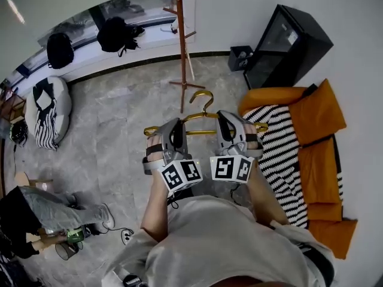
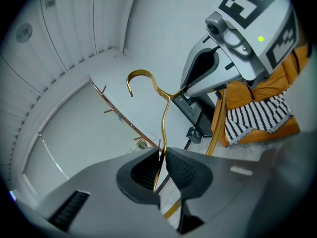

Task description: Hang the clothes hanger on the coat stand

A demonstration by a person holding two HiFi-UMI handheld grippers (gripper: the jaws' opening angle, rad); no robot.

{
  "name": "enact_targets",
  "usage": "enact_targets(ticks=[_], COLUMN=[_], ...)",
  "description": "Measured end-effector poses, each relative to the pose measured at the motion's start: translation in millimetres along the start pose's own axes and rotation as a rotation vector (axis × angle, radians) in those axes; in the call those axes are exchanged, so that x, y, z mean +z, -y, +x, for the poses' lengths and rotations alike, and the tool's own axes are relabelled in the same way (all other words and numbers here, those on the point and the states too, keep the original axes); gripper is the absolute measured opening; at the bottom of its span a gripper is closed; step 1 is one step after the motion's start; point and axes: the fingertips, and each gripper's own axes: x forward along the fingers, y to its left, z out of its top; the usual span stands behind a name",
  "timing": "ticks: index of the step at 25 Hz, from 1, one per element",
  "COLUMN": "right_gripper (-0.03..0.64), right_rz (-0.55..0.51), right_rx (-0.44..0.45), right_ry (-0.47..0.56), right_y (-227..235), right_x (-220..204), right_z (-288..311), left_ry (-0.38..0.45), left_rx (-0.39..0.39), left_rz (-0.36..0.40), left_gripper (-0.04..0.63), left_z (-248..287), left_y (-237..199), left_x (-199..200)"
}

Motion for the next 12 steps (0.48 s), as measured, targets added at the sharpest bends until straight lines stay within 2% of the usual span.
enact_targets(ticks=[4, 9, 12], right_gripper=[0.014, 0.014, 0.014], right_rz=[-0.006, -0.019, -0.017], right_rx=[-0.017, -0.02, -0.018], right_ry=[0.002, -0.026, -0.043], right_y=[-11, -11, -19], right_x=[0, 29, 35], right_z=[15, 55, 70], left_ry=[0.01, 0.018, 0.024], left_rx=[0.001, -0.04, -0.063], left_rz=[0.008, 0.019, 0.054], left_gripper=[0.048, 0.046, 0.044], left_z=[12, 34, 43], left_y=[-3, -42, -52], left_x=[-15, -33, -45])
